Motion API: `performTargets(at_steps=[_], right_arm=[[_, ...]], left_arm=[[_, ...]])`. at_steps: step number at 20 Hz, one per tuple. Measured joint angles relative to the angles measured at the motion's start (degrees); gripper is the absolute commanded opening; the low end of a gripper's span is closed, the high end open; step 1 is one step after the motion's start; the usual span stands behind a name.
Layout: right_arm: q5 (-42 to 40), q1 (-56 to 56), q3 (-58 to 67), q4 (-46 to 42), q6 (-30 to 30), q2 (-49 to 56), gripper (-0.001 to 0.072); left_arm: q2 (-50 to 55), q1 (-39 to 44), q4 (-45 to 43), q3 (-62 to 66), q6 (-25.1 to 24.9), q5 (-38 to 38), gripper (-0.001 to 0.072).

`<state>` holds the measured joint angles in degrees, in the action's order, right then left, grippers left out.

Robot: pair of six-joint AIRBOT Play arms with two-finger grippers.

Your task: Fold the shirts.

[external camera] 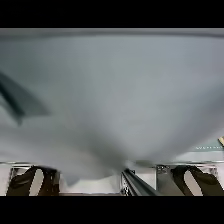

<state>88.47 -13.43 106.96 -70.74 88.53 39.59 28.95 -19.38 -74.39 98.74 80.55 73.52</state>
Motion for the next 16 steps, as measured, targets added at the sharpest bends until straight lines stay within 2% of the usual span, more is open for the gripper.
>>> performTargets(at_steps=[4, 8, 13, 16], right_arm=[[-1.7, 0.0, -12.3, 2.6, -1.2, 1.5, 0.0024], [-9.2, 0.1, -24.1, 6.1, -4.4, 9.0, 0.0024], [-21.1, 0.1, -28.3, 11.8, -8.8, 27.7, 0.0024], [-27.6, 0.1, -24.4, 16.6, -10.1, 40.5, 0.0024]], left_arm=[[1.6, 1.1, 2.1, -14.2, 1.4, -1.8, 0.0019], [9.4, 1.6, 8.8, -26.5, -0.4, -9.3, 0.0020], [28.1, 5.2, 12.3, -30.9, -1.6, -20.7, 0.0020], [39.8, 8.7, 13.2, -29.1, 0.3, -28.0, 0.0020]])
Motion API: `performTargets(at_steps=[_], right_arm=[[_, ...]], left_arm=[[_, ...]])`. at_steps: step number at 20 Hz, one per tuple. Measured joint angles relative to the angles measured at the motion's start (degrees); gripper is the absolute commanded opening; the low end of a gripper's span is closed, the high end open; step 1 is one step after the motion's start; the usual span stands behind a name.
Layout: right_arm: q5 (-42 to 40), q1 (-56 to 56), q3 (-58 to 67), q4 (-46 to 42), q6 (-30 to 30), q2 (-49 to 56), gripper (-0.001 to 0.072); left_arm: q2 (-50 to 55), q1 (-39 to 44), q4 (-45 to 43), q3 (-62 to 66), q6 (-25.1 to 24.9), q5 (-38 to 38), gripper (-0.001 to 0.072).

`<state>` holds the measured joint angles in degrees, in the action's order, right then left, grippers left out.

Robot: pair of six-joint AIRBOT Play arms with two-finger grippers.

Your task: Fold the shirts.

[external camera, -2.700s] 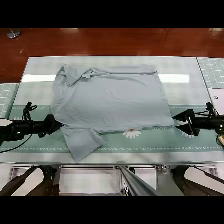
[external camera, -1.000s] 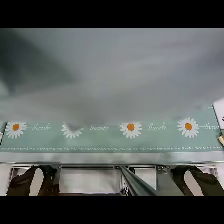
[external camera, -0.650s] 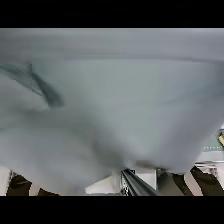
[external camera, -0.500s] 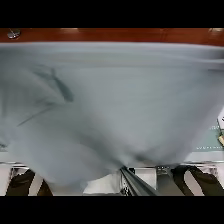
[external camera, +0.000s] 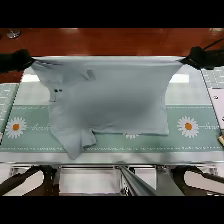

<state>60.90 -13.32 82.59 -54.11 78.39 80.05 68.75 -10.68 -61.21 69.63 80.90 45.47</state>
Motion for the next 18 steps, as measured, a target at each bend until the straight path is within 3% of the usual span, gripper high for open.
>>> performTargets(at_steps=[5, 10, 18], right_arm=[[-3.4, 0.5, 11.6, 4.1, 1.0, 18.0, 0.0024], [-1.0, 0.8, 15.7, 5.4, 3.1, 24.6, 0.0024], [12.8, 1.0, 12.2, -1.4, 2.3, 25.7, 0.0025]], left_arm=[[15.5, 4.4, 0.9, 6.0, 5.6, -7.5, 0.0020], [20.2, 4.5, 1.2, 8.2, 10.6, -4.4, 0.0021], [23.9, 1.3, -0.1, 7.1, 2.3, 13.4, 0.0025]])
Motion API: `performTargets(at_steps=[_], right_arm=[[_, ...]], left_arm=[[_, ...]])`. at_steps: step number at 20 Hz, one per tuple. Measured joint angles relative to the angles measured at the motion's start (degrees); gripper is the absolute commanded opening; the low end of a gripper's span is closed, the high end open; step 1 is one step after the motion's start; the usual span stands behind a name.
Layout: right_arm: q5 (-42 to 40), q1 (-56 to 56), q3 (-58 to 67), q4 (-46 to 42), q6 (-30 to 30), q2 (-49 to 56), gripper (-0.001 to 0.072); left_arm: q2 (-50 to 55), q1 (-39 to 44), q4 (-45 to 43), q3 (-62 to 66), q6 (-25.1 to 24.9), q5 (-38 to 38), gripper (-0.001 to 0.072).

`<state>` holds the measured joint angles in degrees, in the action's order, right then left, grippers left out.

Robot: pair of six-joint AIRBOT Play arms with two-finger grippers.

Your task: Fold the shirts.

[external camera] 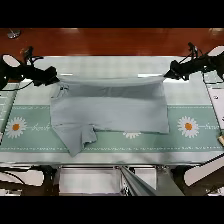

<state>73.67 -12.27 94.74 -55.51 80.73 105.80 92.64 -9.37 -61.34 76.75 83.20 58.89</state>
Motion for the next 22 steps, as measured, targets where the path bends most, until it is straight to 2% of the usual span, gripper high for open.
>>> performTargets(at_steps=[1, 2, 3, 7, 10, 13, 16, 19, 22], right_arm=[[0.5, 0.4, -1.4, -1.1, 0.4, 0.1, 0.0124], [0.6, 0.8, -2.6, -1.7, 1.2, 0.1, 0.0450], [0.6, 1.1, -3.3, -2.2, 1.6, 0.1, 0.0622], [6.5, -0.3, -1.2, -3.3, 3.3, -0.7, 0.0623], [10.7, -4.0, -1.3, -6.6, 3.3, -5.5, 0.0623], [8.0, -8.5, -10.5, -8.7, 2.4, -14.6, 0.0622], [1.2, -10.8, -27.5, -2.5, -0.8, -25.8, 0.0622], [-6.1, -10.6, -44.6, 5.4, -4.7, -36.0, 0.0622], [-9.4, -8.5, -54.7, 10.7, -7.4, -41.9, 0.0622]], left_arm=[[0.7, -0.2, -0.3, -0.2, -0.4, 1.5, 0.0194], [1.4, -0.3, -0.4, -0.4, -0.5, 3.0, 0.0635], [1.9, -0.4, -0.4, -0.4, -0.4, 4.6, 0.0703], [2.3, -2.7, -2.1, 2.4, 0.0, 14.9, 0.0703], [-1.5, -6.7, -3.7, 1.7, -0.9, 22.4, 0.0702], [-8.9, -11.8, -4.2, -7.5, -3.9, 25.6, 0.0701], [-16.4, -18.5, -2.2, -21.9, -6.6, 24.4, 0.0701], [-23.0, -25.3, 3.5, -36.6, -9.2, 18.9, 0.0701], [-26.5, -28.5, 9.8, -47.0, -12.7, 14.3, 0.0701]])
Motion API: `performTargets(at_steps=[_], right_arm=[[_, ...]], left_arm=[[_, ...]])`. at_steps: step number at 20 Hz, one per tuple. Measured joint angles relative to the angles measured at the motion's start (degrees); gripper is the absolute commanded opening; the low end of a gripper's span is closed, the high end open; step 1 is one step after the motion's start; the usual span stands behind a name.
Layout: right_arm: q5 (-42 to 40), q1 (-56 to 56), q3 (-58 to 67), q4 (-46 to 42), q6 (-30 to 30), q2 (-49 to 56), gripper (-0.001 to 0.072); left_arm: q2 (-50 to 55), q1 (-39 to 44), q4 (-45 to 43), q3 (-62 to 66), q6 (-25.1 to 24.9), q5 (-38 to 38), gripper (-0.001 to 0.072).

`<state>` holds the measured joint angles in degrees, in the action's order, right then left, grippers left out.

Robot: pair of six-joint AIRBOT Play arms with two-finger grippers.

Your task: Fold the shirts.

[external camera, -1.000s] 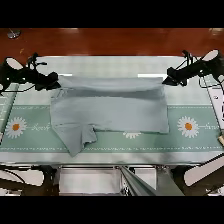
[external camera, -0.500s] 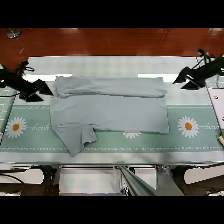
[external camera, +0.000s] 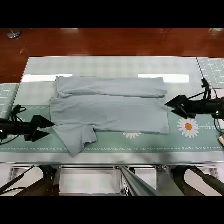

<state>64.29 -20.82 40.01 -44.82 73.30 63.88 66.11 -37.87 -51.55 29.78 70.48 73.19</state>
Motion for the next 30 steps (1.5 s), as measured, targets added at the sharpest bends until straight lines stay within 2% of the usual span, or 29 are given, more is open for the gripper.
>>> performTargets(at_steps=[3, 6, 8, 11, 15, 17, 21, 22, 23, 24, 30], right_arm=[[-2.2, 2.3, -4.4, 2.5, -1.1, -2.5, 0.0622], [-3.8, 1.0, -5.8, 3.2, -1.3, -3.4, 0.0622], [-3.7, -3.6, -5.9, 2.4, -0.7, -3.7, 0.0622], [-0.3, -9.9, -6.3, -4.2, 1.6, -3.9, 0.0622], [4.3, -10.5, -10.2, -12.3, 4.8, -3.8, 0.0622], [4.4, -7.9, -12.0, -13.3, 5.5, -2.9, 0.0622], [2.8, -1.6, -11.2, -9.1, 5.8, 2.1, 0.0621], [1.3, -0.3, -10.3, -7.8, 5.8, 3.4, 0.0578], [-0.5, 1.0, -9.0, -6.9, 5.7, 4.8, 0.0323], [-2.3, 2.3, -7.8, -6.8, 5.4, 6.0, 0.0026], [-1.3, 6.9, 1.9, -4.8, 3.3, 9.7, 0.0024]], left_arm=[[-1.4, 0.5, 9.2, -7.0, -5.6, -2.9, 0.0701], [-2.0, 4.8, 15.1, -11.1, -9.1, -6.2, 0.0688], [-2.1, 8.2, 16.2, -12.3, -10.8, -8.4, 0.0029], [-2.1, 10.9, 16.9, -12.3, -12.0, -9.5, 0.0020], [-2.2, 12.1, 17.7, -10.8, -12.5, -8.6, 0.0020], [-2.2, 12.3, 17.9, -10.3, -12.7, -8.4, 0.0020], [-2.2, 12.5, 18.1, -9.9, -12.7, -8.1, 0.0021], [-2.2, 12.5, 18.1, -9.8, -12.8, -8.0, 0.0020], [-2.2, 12.5, 18.1, -9.8, -12.8, -8.0, 0.0021], [-2.2, 12.5, 18.1, -9.8, -12.8, -8.0, 0.0021], [-2.2, 11.6, 18.1, -4.5, -12.8, -6.6, 0.0020]])
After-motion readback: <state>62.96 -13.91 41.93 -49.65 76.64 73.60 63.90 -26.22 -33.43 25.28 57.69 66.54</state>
